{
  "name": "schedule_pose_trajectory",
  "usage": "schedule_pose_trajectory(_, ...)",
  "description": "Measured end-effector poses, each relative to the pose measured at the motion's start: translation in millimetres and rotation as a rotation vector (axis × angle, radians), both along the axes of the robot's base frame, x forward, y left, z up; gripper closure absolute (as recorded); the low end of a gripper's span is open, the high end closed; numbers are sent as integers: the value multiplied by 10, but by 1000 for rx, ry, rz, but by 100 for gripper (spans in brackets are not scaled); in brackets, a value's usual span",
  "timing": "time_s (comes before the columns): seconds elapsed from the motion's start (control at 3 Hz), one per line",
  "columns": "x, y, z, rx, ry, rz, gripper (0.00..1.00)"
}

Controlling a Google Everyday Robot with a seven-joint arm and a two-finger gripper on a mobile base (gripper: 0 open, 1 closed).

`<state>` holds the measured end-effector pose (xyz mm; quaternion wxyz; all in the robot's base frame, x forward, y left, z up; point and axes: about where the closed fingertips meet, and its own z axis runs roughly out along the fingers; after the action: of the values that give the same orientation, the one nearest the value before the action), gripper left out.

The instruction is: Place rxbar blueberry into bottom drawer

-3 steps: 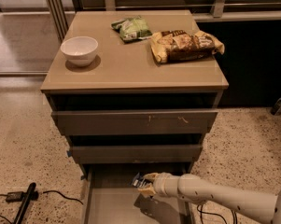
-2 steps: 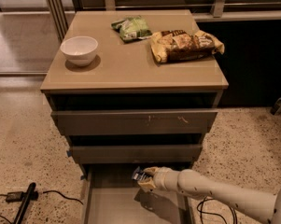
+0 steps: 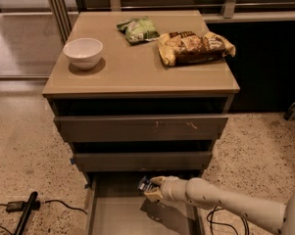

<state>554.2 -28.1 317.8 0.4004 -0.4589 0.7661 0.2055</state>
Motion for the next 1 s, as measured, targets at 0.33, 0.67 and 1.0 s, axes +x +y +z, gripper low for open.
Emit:
schedule_pose_trajectory(0.33,-31,88,-404,4,62,20,100)
schedule_pose_trajectory(0.67,-57,147,-730,3,103,33,100)
schedule_pose_trajectory(1.0,-162,218,-1025,0,126,69,100)
